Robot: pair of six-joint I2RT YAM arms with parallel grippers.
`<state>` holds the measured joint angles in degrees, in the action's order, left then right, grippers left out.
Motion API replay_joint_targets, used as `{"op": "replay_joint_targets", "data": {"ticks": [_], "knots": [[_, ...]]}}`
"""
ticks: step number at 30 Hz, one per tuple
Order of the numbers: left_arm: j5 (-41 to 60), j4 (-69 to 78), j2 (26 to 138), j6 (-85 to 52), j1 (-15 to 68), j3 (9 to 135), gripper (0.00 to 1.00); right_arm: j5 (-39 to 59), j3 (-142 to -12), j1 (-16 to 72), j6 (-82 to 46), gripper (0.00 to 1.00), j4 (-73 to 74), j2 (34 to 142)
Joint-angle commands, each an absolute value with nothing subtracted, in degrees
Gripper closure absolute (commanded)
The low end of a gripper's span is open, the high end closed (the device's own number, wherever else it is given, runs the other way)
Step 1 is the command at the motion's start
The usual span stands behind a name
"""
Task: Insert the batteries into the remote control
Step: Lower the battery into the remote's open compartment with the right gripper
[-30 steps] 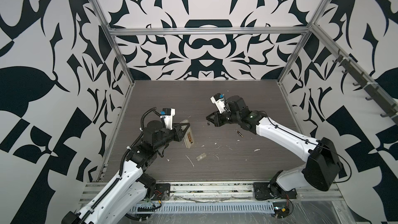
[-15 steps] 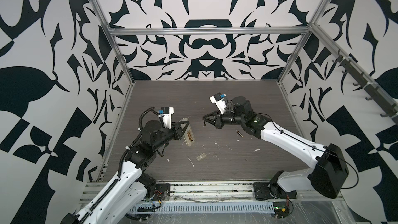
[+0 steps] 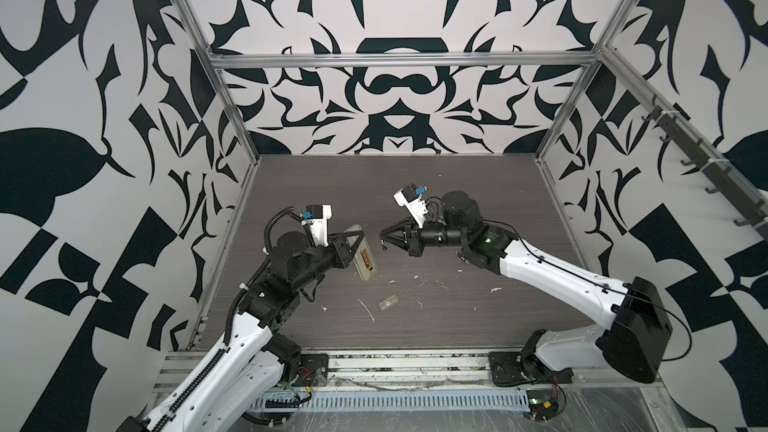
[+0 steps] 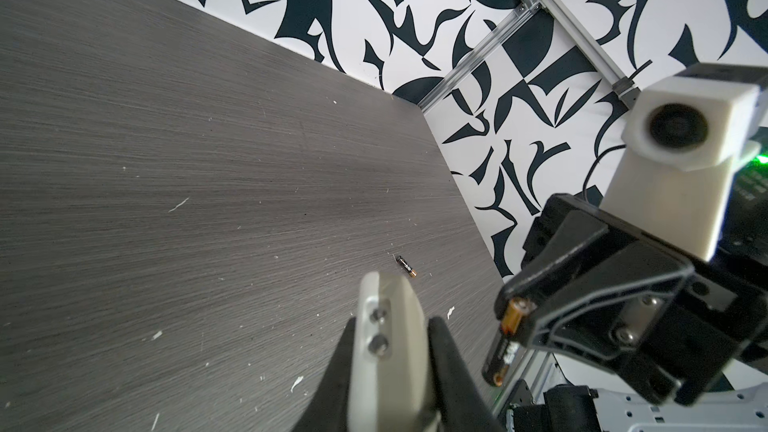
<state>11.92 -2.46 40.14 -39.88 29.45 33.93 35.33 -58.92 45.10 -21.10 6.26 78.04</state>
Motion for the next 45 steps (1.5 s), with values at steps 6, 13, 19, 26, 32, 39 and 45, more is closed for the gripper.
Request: {"op": "replay_joint_targets", "data": {"ticks": [6,13,19,26,32,39,45], "knots": [[11.38,-1.95,40.5,-42.51,29.58,36.97,1.0,33.16,-61.0,47.31,-18.58,1.0,8.69,77.4],[11.77,-1.67,40.69,-43.76,29.55,37.02,1.0,31.91,-61.08,48.07,-18.55,1.0,10.05,77.32],[11.52,-4.27,41.55,-44.64,29.53,38.64,1.0,31.55,-61.0,48.43,-18.56,1.0,11.02,77.52],[11.53,-5.16,42.77,-46.14,29.56,39.81,1.0,31.31,-60.91,48.86,-18.11,1.0,11.37,77.93],[12.09,-5.28,43.68,-46.75,29.59,39.99,1.0,30.15,-61.0,48.93,-17.32,1.0,11.52,78.21],[12.33,-4.42,43.68,-47.63,29.59,39.85,1.0,30.45,-61.04,49.03,-17.27,1.0,12.63,79.27],[12.48,-3.79,43.86,-48.24,29.53,39.55,1.0,31.02,-61.0,49.13,-17.36,1.0,13.47,79.98]]}}
